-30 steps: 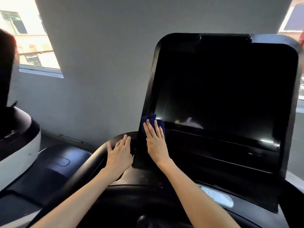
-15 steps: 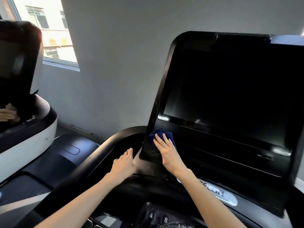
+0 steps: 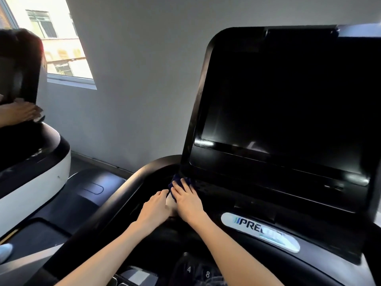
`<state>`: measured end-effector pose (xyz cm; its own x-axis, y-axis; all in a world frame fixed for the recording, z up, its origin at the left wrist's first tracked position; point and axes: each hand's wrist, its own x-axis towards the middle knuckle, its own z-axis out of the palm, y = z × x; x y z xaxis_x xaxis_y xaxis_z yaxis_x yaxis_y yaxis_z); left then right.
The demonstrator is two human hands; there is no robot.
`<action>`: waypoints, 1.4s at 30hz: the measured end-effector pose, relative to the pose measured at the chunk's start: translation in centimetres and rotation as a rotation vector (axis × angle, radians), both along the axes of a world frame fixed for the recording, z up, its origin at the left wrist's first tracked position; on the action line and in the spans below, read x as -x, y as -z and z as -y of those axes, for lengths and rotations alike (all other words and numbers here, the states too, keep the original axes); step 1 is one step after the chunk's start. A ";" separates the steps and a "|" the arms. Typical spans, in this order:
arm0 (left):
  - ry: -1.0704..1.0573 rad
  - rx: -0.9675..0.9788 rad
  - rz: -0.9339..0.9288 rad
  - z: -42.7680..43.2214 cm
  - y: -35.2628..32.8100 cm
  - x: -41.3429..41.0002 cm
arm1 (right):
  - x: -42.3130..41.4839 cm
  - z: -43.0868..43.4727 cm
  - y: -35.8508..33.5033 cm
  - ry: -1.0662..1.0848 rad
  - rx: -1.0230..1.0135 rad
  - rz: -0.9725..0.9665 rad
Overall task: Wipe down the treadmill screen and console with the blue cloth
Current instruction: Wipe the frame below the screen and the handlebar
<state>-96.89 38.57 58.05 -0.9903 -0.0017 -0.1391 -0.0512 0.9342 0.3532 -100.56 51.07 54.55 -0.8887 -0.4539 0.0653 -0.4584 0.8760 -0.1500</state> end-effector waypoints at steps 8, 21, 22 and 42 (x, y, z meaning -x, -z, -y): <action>0.056 0.102 0.099 -0.5 0.1 -0.3 | -4.2 -5.0 -1.6 0.235 0.308 0.061; 0.200 0.251 0.326 -0.1 -0.6 0.2 | -1.0 -1.8 -1.9 0.011 0.083 0.071; 0.197 0.272 0.331 -0.2 -0.6 0.3 | -0.7 -1.5 -1.8 0.015 0.065 0.060; 0.188 0.259 0.245 0.1 -1.0 1.0 | -2.3 -1.2 -1.3 0.179 0.104 0.050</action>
